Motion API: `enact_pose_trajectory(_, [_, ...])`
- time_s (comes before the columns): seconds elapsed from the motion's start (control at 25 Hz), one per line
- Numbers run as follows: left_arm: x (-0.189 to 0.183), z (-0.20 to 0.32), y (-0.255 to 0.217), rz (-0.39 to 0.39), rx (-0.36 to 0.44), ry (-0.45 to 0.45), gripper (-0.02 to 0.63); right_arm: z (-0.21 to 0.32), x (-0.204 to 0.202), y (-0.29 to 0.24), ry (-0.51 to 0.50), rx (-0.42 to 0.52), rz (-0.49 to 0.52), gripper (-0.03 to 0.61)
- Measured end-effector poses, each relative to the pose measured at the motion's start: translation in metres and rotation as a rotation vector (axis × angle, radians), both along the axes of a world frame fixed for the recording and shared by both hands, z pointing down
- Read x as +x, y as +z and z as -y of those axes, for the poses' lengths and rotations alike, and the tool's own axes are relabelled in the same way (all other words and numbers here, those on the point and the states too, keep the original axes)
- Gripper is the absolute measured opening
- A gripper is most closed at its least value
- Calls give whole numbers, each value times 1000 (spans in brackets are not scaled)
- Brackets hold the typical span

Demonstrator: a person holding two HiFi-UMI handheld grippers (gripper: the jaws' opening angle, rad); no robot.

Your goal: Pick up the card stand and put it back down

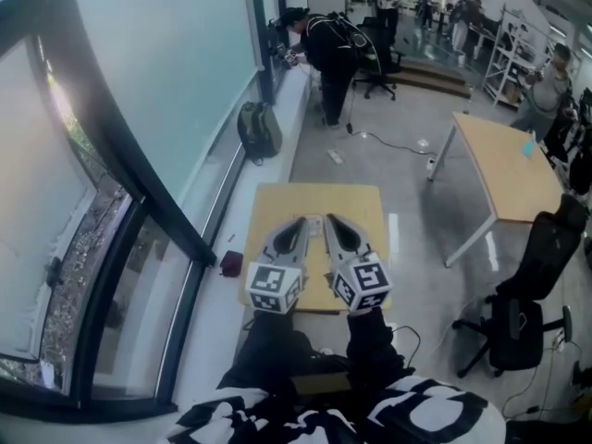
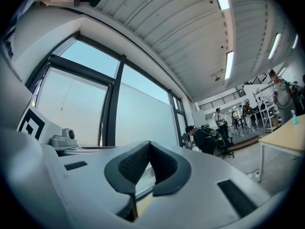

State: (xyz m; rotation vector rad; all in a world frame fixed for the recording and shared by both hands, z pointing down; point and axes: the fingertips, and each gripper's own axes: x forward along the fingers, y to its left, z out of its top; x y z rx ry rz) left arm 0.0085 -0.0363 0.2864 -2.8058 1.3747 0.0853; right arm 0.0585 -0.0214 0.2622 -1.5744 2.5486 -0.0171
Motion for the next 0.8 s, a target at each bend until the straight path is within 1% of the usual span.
enact_pose_trajectory(0.12, [-2, 11, 25, 7, -39, -24, 9, 12, 0, 21, -20, -32, 2, 11])
enact_pose_trajectory(0.32, [-9, 33, 61, -4, -96, -49, 9, 34, -10, 55, -73, -72, -27, 11])
enact_pose_trajectory(0.48, [-3, 42, 83, -10, -135, -29, 9, 46, -5, 84, -41, -134, -27, 11])
enact_pose_trajectory(0.56, [-2, 48, 98, -8, -156, -24, 9, 49, -6, 102, -43, -167, -36, 12])
enact_pose_trajectory(0.72, [-3, 60, 142, 14, -222, -11, 9, 52, -8, 140, -55, -246, -76, 11])
enact_pose_trajectory(0.8, [-2, 64, 160, 42, -228, 10, 9, 55, -7, 155, -68, -262, -82, 12])
